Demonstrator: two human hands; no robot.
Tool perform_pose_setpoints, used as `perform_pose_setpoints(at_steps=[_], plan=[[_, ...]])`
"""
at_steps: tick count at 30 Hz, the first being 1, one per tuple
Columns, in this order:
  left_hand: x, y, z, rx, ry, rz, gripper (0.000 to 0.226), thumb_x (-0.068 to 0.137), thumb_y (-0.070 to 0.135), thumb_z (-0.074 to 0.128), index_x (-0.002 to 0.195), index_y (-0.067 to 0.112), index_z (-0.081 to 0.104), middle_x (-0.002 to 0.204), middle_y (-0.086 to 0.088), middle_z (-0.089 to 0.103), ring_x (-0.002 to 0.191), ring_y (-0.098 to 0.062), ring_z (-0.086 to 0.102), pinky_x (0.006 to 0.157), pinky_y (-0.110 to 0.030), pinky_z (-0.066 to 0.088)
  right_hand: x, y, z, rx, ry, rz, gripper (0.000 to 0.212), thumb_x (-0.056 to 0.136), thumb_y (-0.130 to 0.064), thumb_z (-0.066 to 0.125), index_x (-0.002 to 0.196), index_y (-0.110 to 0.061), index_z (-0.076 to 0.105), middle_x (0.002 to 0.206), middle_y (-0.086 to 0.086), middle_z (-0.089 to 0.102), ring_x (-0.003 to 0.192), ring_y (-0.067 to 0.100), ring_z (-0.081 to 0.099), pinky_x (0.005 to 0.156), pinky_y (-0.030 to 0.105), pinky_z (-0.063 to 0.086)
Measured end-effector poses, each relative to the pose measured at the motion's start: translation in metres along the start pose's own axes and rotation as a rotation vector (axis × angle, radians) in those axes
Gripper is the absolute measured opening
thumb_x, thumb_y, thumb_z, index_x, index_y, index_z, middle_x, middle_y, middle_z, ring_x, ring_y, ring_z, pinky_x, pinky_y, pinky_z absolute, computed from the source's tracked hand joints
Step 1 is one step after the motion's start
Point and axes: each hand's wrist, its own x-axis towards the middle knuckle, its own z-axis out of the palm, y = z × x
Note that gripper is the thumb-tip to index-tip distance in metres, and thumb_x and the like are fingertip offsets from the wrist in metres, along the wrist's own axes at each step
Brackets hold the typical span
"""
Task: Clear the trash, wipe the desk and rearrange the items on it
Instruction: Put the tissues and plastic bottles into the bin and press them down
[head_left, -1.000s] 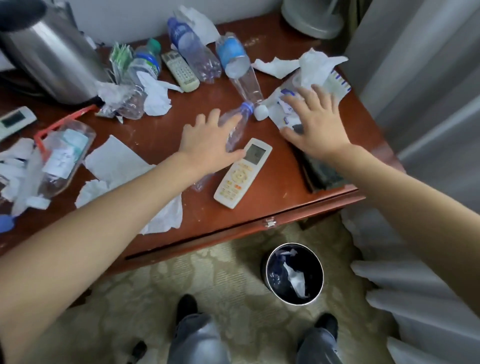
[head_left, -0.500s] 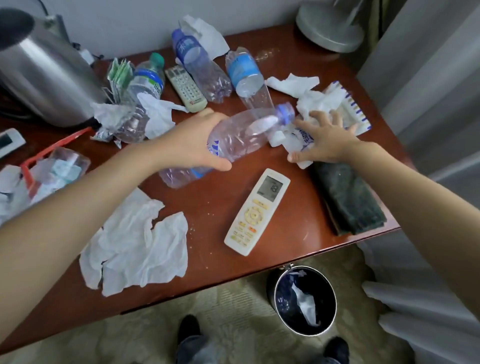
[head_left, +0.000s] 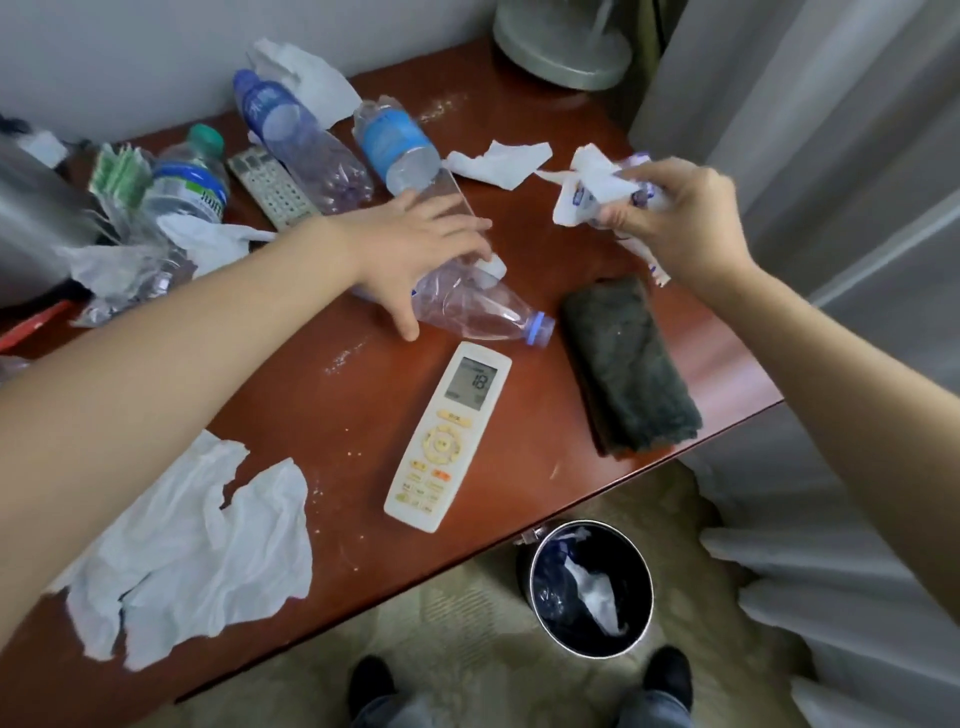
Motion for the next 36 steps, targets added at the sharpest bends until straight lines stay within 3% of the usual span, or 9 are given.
perform_pose_setpoints(at_steps=[3, 8, 13, 18, 20, 23, 27, 32, 36], plan=[[0.016, 0.004, -0.007, 0.037, -0.039, -0.017, 0.125, 0.050, 0.054, 0.081, 0.147, 0.034, 0.005, 0.157, 0.006, 0.007, 0.144, -0.025, 0.000, 0.111, -0.057, 0.009, -0.001, -0.003, -0.013, 0.009, 0.117, 0.047, 0.039, 0.077, -0.034, 0.073, 0.107, -0.010, 0.068, 0.100, 0.007, 0.069, 0.083, 0.008, 0.060, 0.076, 0.023, 0.048], [0.041, 0.007, -0.026, 0.134, -0.138, -0.137, 0.137, 0.046, 0.069, 0.076, 0.149, 0.019, 0.001, 0.149, -0.009, 0.024, 0.133, -0.029, 0.019, 0.107, -0.044, 0.024, -0.014, -0.002, -0.021, 0.063, 0.133, 0.100, 0.033, 0.081, -0.033, 0.070, 0.106, -0.011, 0.068, 0.091, 0.000, 0.067, 0.082, 0.013, 0.067, 0.073, 0.026, 0.055], [0.053, 0.007, -0.024, 0.085, -0.120, -0.109, 0.123, 0.047, 0.076, 0.068, 0.146, 0.021, 0.020, 0.144, -0.007, 0.032, 0.132, -0.030, 0.023, 0.111, -0.045, 0.014, -0.025, 0.005, -0.027, 0.111, 0.181, 0.160, 0.031, 0.079, -0.035, 0.071, 0.100, -0.013, 0.069, 0.086, -0.004, 0.067, 0.067, 0.001, 0.065, 0.065, 0.020, 0.055], [0.049, 0.012, -0.023, -0.009, -0.047, -0.026, 0.108, 0.052, 0.068, 0.070, 0.140, 0.040, 0.016, 0.126, -0.001, 0.042, 0.117, -0.024, 0.040, 0.097, -0.043, 0.033, -0.031, 0.009, -0.032, 0.148, 0.218, 0.208, 0.022, 0.078, -0.035, 0.072, 0.093, -0.018, 0.069, 0.081, -0.005, 0.068, 0.058, -0.009, 0.060, 0.056, 0.011, 0.047], [0.045, 0.019, -0.027, -0.055, 0.004, -0.011, 0.095, 0.057, 0.062, 0.070, 0.137, 0.039, 0.025, 0.117, 0.000, 0.043, 0.110, -0.022, 0.038, 0.090, -0.041, 0.037, -0.033, 0.007, -0.034, 0.145, 0.223, 0.218, 0.021, 0.079, -0.035, 0.072, 0.092, -0.019, 0.069, 0.082, -0.004, 0.068, 0.058, -0.010, 0.060, 0.055, 0.011, 0.046], [0.038, 0.035, -0.019, -0.054, -0.011, -0.026, 0.086, 0.062, 0.054, 0.069, 0.135, 0.029, 0.031, 0.114, 0.002, 0.052, 0.107, -0.023, 0.044, 0.097, -0.049, 0.031, -0.036, 0.004, -0.036, 0.145, 0.216, 0.230, 0.026, 0.080, -0.035, 0.071, 0.096, -0.015, 0.069, 0.086, -0.002, 0.069, 0.063, -0.005, 0.064, 0.056, 0.013, 0.050], [0.011, 0.042, -0.013, -0.282, 0.085, -0.105, 0.076, 0.062, 0.047, 0.072, 0.126, 0.027, 0.037, 0.091, 0.003, 0.062, 0.081, -0.018, 0.056, 0.072, -0.033, 0.045, -0.038, -0.005, -0.040, 0.115, 0.229, 0.234, 0.021, 0.080, -0.034, 0.070, 0.093, -0.019, 0.069, 0.083, -0.003, 0.069, 0.063, -0.004, 0.062, 0.056, 0.014, 0.049], [-0.054, 0.014, -0.015, -0.588, 0.242, -0.285, 0.085, 0.056, 0.052, 0.072, 0.129, 0.034, 0.032, 0.111, 0.005, 0.059, 0.095, -0.019, 0.057, 0.084, -0.038, 0.050, -0.009, -0.036, -0.027, 0.048, 0.263, 0.106, 0.032, 0.080, -0.035, 0.067, 0.105, -0.016, 0.069, 0.100, 0.003, 0.069, 0.087, 0.012, 0.062, 0.080, 0.030, 0.050], [-0.098, -0.011, -0.001, -0.836, 0.363, -0.402, 0.073, 0.064, 0.033, 0.082, 0.124, 0.031, 0.040, 0.114, 0.007, 0.058, 0.102, -0.014, 0.057, 0.082, -0.025, 0.042, 0.032, -0.057, 0.025, -0.131, 0.066, -0.097, 0.042, 0.080, -0.032, 0.069, 0.114, -0.009, 0.065, 0.112, 0.010, 0.064, 0.099, 0.016, 0.057, 0.078, 0.013, 0.031]])
